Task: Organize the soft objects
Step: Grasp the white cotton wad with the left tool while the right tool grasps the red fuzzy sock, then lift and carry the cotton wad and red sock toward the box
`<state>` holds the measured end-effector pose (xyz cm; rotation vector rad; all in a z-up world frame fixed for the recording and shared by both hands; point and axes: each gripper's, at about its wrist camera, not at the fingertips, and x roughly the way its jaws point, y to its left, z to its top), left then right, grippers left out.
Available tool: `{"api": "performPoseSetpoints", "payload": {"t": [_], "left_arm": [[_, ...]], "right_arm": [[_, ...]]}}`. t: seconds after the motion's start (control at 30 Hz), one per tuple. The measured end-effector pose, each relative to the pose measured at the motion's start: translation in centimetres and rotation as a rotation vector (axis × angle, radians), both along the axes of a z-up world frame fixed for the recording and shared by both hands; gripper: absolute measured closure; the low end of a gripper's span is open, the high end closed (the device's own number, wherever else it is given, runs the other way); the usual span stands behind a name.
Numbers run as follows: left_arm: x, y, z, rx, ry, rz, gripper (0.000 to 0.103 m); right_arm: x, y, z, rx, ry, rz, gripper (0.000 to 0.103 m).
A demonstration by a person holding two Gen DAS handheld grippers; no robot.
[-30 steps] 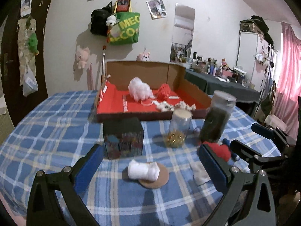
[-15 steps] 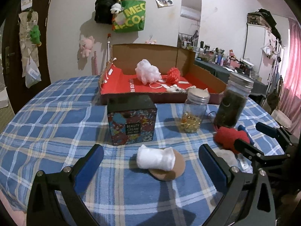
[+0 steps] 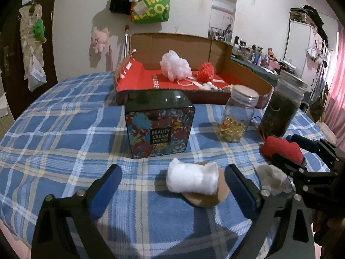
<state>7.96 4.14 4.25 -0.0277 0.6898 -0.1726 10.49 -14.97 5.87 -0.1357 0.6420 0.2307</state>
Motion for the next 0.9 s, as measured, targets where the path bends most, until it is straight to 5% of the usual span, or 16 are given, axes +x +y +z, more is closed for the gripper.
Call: {"api": "performPoseSetpoints", "payload": {"t": [0.13, 0.3, 0.53, 0.9], "left_arm": [[0.9, -0.1, -1.0, -0.037, 0.074, -0.048, 0.045], [0.3, -0.7, -0.4, -0.049, 0.062, -0.099, 0.07], [-0.3, -0.9, 0.1, -0.055, 0.049, -0.115, 0.077], [-0.4, -1.3, 0.8, -0.055, 0.031, -0.143, 0.077]], "right_arm": [[0.2, -0.1, -0.1, -0.02, 0.0, -0.006, 0.057], [-0.4, -0.1, 0.0, -0.022, -0.017, 0.029, 0.071], [-0.7, -1.1, 0.5, 0.075, -0.006, 0.06, 0.073], [-1.1, -1.0, 1.2, 0.093, -0.019, 0.069, 0.073]]}}
